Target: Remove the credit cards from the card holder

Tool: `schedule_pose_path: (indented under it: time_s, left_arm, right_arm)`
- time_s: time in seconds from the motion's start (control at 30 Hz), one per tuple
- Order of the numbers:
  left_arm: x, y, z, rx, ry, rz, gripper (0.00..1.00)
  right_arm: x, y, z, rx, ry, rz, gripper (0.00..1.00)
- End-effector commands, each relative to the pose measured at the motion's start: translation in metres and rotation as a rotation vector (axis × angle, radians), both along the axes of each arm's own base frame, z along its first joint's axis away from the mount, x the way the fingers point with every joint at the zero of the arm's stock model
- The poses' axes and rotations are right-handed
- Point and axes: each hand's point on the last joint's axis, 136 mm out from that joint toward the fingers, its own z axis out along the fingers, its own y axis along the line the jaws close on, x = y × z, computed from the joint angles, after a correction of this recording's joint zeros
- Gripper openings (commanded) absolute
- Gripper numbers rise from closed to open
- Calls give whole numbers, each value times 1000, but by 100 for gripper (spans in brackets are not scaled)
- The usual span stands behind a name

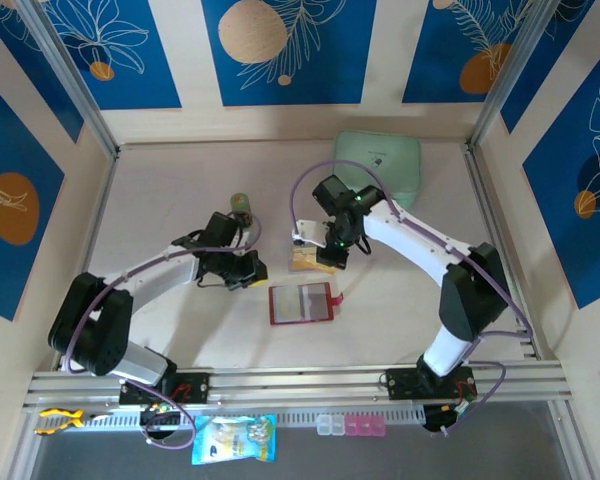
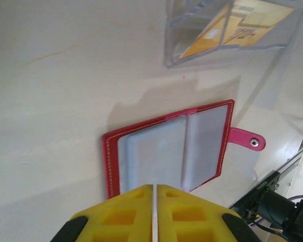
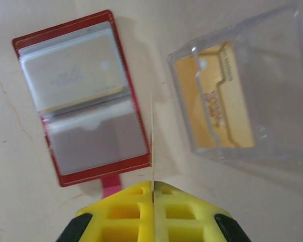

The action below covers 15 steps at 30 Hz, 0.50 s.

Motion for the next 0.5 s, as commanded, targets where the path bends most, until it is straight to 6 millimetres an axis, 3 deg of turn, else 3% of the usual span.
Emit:
schedule_pose_path:
  time_s: [0.0,0.47]
  left_arm:
    - [-5,7,1,-19,-6,-5,10]
    - [-13,18,-2,-44,3,55,11]
  right_arm:
    - [5,1,3,-29,8,122,0]
    - [49,20,-6,-27,55,181,0]
